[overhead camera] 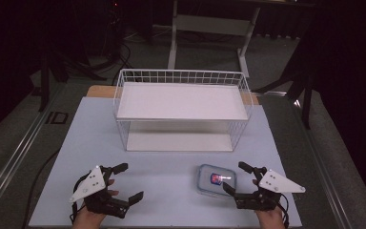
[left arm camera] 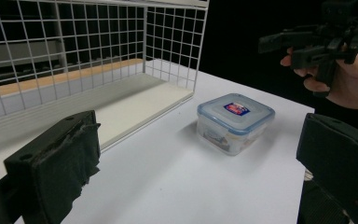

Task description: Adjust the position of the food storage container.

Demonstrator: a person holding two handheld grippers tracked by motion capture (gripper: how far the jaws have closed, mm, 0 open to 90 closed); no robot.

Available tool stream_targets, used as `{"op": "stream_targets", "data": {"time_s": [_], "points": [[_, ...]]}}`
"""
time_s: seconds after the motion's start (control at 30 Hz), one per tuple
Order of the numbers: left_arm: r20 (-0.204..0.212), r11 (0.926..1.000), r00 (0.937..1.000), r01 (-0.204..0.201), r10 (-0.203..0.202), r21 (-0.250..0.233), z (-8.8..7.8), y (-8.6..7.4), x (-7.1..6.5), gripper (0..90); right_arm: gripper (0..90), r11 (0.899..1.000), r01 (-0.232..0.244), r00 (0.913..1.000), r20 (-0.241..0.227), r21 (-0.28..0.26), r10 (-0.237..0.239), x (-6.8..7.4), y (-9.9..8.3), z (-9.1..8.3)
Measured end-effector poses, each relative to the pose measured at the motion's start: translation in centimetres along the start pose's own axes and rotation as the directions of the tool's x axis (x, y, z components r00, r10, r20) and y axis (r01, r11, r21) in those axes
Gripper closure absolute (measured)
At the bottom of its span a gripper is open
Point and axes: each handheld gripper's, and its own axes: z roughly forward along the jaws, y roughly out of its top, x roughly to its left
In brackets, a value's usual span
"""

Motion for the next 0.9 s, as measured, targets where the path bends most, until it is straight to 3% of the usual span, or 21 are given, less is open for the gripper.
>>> {"op": "stream_targets", "data": {"time_s": [0.07, 0.3, 0.53, 0.9], "points": [[-0.001, 1.0, 1.0, -0.001, 0.001, -0.001, 0.0, 0.0, 0.0, 0.3, 13.5, 1.0, -0.008, 0.9994, -0.035, -0.001, 0.008, 0.3, 0.2, 0.1], [-0.007, 0.9998, 0.9997, -0.022, 0.022, 0.002, -0.1, 0.0, -0.2, 0.3, 13.2, 1.0, -0.019, 0.9982, -0.056, -0.012, 0.018, 1.1, 0.9, 0.1], [-0.012, 0.9997, 0.9997, -0.023, 0.023, -0.004, -0.1, 0.0, -0.1, 0.3, 13.3, 0.997, -0.071, 0.9959, -0.055, -0.005, 0.071, 0.1, 1.6, 0.0], [-0.009, 0.9999, 0.9999, -0.01, 0.01, -0.011, -0.2, 0.0, 0.0, 0.3, 14.2, 0.999, -0.031, 0.9988, -0.038, 0.012, 0.031, -0.1, 2.0, 0.1]]}}
